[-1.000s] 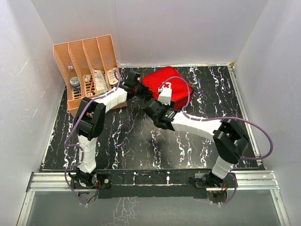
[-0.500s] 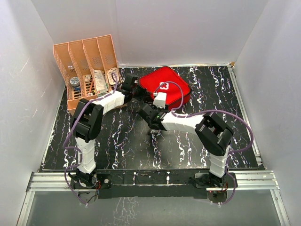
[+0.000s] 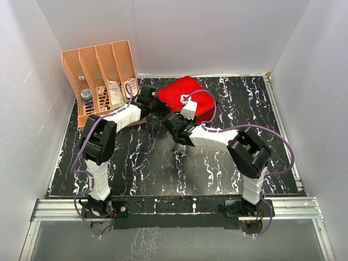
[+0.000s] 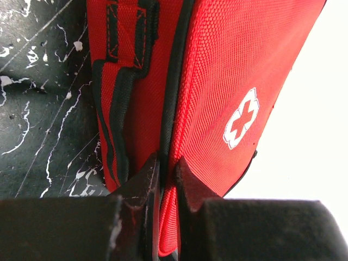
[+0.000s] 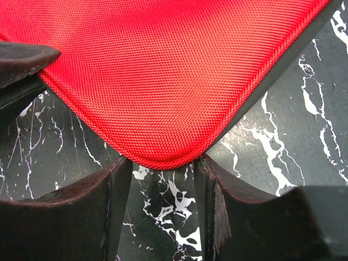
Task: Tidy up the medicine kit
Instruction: Zip the medicine box at the center of the board.
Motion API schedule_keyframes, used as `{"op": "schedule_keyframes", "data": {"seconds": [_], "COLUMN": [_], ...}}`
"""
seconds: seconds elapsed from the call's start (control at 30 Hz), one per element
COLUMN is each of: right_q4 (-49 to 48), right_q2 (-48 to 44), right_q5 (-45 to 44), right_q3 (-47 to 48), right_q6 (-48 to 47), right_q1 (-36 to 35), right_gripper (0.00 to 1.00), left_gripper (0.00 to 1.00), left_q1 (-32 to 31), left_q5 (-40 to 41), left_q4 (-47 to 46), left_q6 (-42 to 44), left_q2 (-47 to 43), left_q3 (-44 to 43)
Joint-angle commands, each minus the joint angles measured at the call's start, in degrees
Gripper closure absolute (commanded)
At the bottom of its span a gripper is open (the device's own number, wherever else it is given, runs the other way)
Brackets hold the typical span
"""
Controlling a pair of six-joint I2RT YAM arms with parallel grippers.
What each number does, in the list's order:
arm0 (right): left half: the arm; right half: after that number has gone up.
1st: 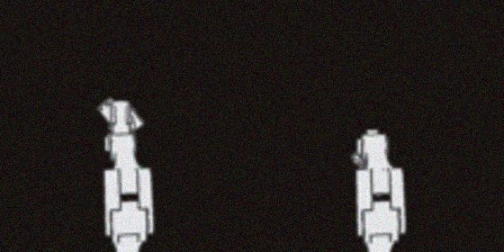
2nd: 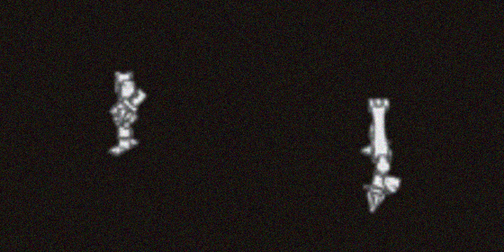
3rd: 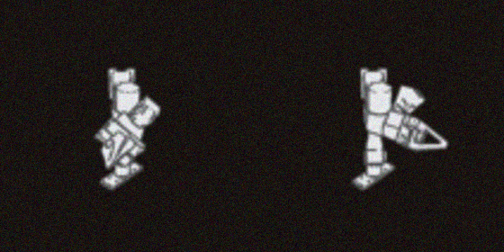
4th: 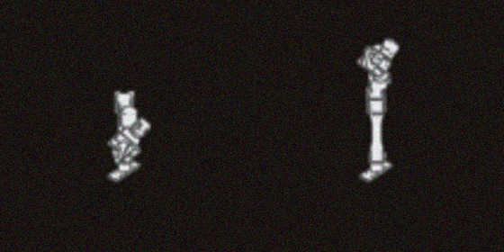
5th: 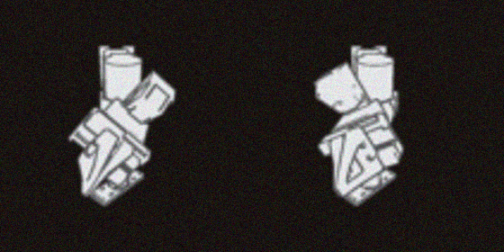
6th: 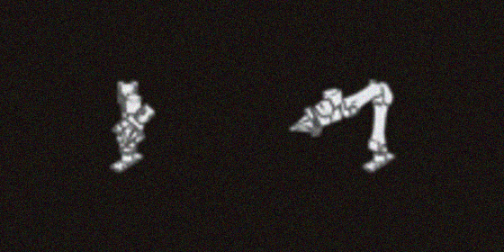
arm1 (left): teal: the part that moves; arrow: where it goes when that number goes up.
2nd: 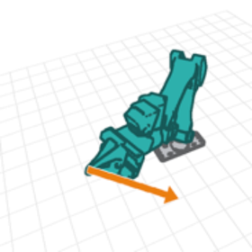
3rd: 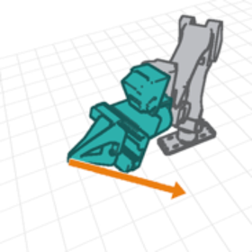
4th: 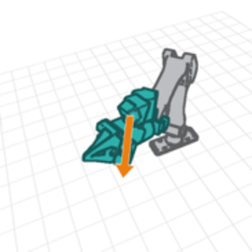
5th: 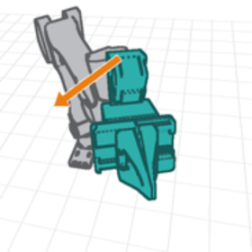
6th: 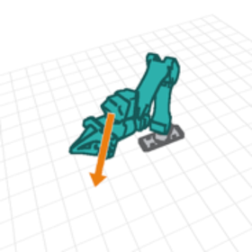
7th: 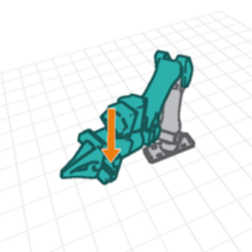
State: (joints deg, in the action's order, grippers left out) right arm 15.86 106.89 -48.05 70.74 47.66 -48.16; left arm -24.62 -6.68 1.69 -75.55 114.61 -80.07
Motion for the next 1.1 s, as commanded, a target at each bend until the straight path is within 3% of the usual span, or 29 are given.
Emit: {"op": "schedule_keyframes", "data": {"seconds": [0.0,0.47,0.9,0.97,1.07], "right_q4": [-5.4,-7.7,-8.5,-9.2,-11.8], "right_q2": [0.7,3.2,2.0,1.6,1.1], "right_q5": [-3.2,-0.3,2.0,2.3,2.8], "right_q3": [3.1,5.2,3.5,2.8,1.6], "right_q6": [-1.2,-2.6,-2.1,-1.9,-2.5], "right_q1": [2.8,4.2,5.2,5.2,5.3], "right_gripper": [0.54,0.62,1.0,0.97,0.8], "left_gripper": [1.0,1.0,1.0,1.0,1.0], "left_q1": [2.2,4.0,3.9,3.8,3.7], "left_q5": [6.1,4.7,3.7,3.6,3.5], "left_q4": [11.5,11.0,8.9,8.6,8.5], "left_q6": [1.2,1.2,1.7,1.7,1.9], "left_q2": [-0.6,0.3,0.3,0.1,-0.1], "left_q3": [3.5,3.1,3.8,4.0,3.9]}}
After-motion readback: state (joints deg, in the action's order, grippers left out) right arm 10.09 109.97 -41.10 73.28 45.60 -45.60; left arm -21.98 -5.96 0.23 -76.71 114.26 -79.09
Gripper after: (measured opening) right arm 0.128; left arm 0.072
